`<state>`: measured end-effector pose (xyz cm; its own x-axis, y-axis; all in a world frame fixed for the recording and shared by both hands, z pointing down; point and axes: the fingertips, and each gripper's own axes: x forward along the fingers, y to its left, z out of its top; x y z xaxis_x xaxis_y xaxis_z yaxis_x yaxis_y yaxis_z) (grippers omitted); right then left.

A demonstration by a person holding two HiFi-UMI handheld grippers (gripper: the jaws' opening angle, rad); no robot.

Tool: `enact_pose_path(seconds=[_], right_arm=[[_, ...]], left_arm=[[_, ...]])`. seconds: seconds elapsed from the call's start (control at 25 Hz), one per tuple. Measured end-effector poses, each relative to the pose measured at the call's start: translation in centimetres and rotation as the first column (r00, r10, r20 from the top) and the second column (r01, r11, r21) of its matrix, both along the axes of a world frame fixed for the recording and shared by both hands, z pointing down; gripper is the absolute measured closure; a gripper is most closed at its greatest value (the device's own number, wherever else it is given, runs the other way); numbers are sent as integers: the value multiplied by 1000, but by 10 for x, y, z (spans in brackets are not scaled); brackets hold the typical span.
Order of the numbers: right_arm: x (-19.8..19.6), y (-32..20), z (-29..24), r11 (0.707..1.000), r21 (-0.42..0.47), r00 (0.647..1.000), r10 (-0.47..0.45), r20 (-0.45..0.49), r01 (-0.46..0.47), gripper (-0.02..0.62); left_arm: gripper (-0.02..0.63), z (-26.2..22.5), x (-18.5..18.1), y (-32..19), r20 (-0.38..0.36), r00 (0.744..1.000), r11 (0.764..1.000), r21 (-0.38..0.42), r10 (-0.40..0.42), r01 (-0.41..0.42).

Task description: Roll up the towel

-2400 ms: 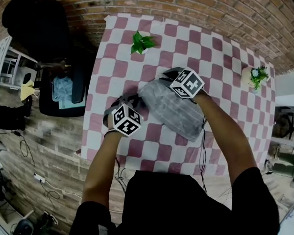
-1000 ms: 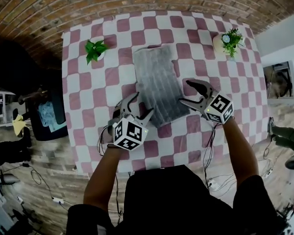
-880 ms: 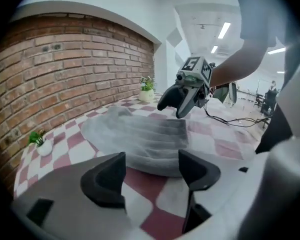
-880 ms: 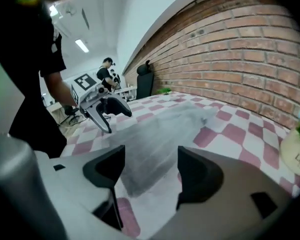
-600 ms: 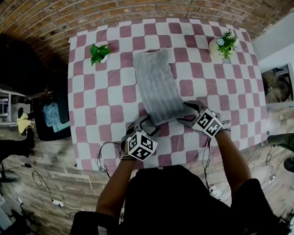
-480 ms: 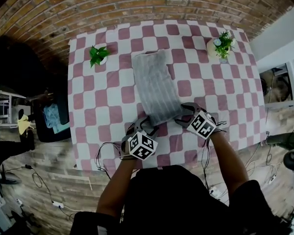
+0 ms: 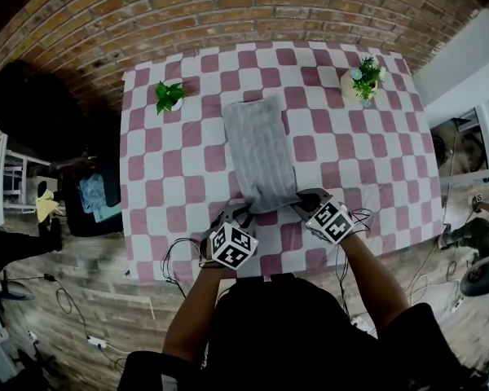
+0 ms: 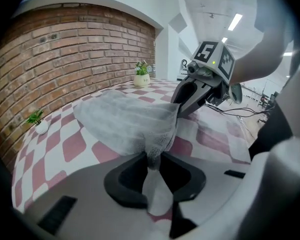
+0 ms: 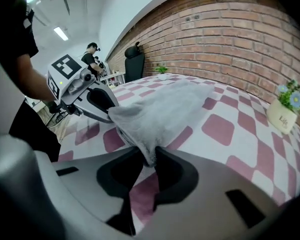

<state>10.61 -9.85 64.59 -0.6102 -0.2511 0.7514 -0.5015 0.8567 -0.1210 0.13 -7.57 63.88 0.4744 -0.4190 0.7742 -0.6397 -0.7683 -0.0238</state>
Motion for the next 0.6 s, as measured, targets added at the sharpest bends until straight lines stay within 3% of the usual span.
enact_pose_path(seconds=[0.28, 0.48, 0.6], right_arm=[[-8, 71, -2, 998, -13, 998, -55, 11, 55, 526], [-3, 104, 2, 997, -54, 998, -43, 55, 46, 514], [3, 110, 4, 996, 7, 995, -85, 44, 84, 416]], left_arm=[[526, 2, -12, 58, -6, 1000, 999, -54, 1, -2], [516, 3, -11, 94, -7, 1000, 997, -77, -14, 14], [432, 6, -14, 101, 29, 999, 999, -32, -27, 28]])
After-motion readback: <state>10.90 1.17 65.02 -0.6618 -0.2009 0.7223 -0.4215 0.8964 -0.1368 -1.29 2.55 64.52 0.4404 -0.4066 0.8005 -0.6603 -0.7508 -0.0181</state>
